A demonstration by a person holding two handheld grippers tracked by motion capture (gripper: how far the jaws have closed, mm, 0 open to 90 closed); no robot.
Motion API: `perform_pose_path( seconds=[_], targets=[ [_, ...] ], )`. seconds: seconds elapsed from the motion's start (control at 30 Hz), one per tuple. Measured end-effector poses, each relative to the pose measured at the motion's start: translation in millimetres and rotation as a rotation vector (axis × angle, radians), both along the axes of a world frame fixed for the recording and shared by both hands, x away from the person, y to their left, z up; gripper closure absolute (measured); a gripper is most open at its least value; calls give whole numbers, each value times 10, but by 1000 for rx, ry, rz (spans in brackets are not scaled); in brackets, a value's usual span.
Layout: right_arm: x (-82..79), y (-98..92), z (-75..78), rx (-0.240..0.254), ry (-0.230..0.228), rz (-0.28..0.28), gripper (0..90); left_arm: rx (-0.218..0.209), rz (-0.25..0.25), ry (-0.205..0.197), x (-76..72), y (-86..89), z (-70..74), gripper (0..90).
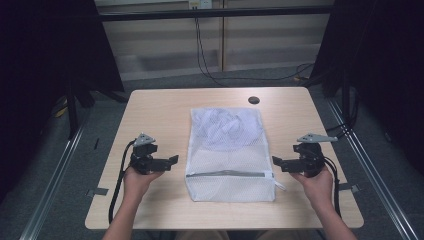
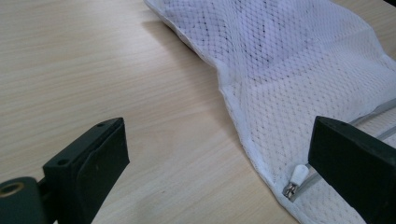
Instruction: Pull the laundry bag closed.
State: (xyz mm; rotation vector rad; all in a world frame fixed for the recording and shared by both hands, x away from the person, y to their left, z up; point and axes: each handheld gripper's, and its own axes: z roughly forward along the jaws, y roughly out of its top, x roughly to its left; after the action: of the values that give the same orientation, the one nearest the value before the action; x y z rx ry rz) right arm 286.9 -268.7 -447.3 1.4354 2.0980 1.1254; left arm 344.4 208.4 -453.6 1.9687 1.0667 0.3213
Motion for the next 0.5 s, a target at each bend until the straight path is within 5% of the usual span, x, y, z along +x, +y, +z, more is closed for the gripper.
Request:
perform_pose_path(
  seconds=[0.13,0.23,0.5],
  targets=[
    [-8,73,-2,-4,5,14,54,19,-7,20,22,-25,-17,48],
    [-29,193,8,-10,9,32,61,-16,-19,37,35,-32,-17,52],
    [-22,398,12,-18,21,64,59,-15,-36,54,18,-46,-10,52]
  ],
)
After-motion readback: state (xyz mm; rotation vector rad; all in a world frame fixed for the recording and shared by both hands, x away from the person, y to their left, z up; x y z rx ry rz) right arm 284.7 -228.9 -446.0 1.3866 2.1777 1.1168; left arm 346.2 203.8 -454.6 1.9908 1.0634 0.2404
